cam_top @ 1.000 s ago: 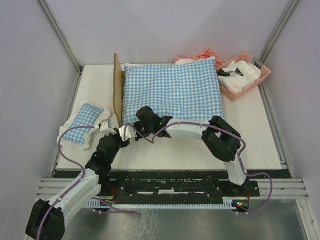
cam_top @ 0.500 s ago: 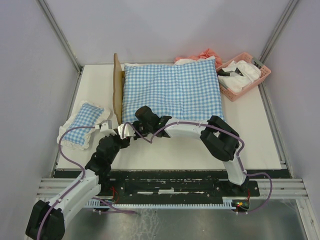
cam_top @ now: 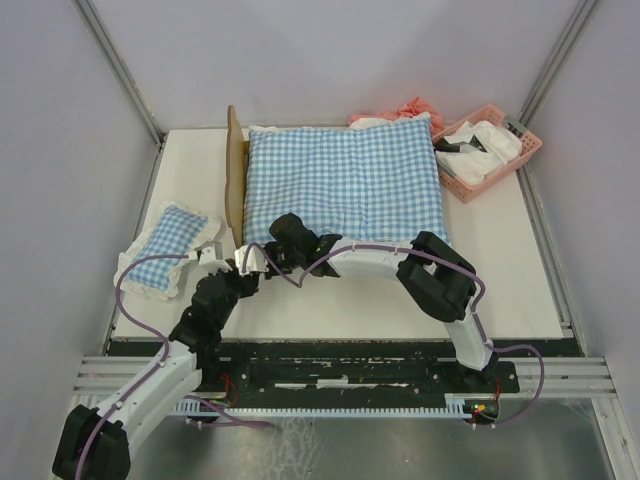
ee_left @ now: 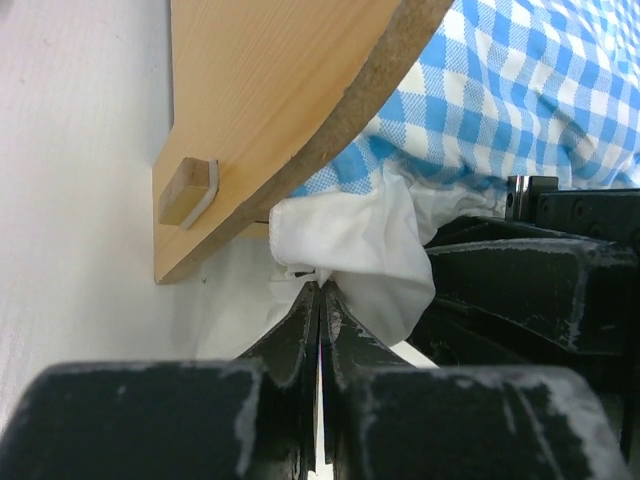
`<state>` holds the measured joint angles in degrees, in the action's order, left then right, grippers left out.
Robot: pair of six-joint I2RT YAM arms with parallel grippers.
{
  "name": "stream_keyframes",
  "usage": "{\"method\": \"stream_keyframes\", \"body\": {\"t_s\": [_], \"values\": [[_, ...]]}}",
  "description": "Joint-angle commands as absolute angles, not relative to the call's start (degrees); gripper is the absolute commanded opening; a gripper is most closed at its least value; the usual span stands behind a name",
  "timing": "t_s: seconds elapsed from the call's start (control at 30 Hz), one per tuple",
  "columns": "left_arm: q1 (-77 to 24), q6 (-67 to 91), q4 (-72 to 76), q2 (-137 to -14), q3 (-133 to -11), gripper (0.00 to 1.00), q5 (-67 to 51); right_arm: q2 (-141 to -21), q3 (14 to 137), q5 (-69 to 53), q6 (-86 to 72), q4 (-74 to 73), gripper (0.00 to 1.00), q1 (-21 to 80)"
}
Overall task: Set up the pet bed
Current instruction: Tie the ropes to the bed frame.
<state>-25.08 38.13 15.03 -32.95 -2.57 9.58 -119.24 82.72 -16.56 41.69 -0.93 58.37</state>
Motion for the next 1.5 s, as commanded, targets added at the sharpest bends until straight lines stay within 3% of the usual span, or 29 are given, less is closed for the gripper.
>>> {"method": "stream_keyframes", "body": {"t_s": [0.0, 0.43, 0.63, 0.73, 1.0, 1.13, 1.47], "values": [[-25.2, 40.5, 16.4, -32.4, -2.5, 0.03, 6.9, -119.3, 82.8, -14.8, 40.2, 10.0, 0.02, 58.0], [-25.3, 41.6, 11.3, -31.5, -4.2, 0.03, 9.5, -119.9, 81.7, -18.0, 40.3, 12.0, 0.02, 58.0], [-25.2, 47.0, 2.8, -29.3, -7.4, 0.26, 17.0, -120.3, 81.8, -18.7, 40.8, 11.0, 0.02, 57.9], [-25.3, 48.7, 0.3, -27.2, -7.8, 0.31, 18.5, -120.5, 81.9, -18.7, 40.9, 10.8, 0.02, 58.0], [-25.2, 64.7, -12.9, -20.5, -9.0, 0.29, 28.8, -120.2, 81.6, -18.7, 41.1, 10.5, 0.02, 57.9], [-25.2, 69.4, -13.9, -20.5, -10.2, 0.26, 31.2, -120.0, 81.3, -18.8, 41.4, 10.5, 0.02, 58.0], [-25.0, 72.8, -10.5, -28.1, -14.3, 0.29, 29.3, -119.4, 80.8, -19.3, 42.1, 10.5, 0.02, 58.0]]}}
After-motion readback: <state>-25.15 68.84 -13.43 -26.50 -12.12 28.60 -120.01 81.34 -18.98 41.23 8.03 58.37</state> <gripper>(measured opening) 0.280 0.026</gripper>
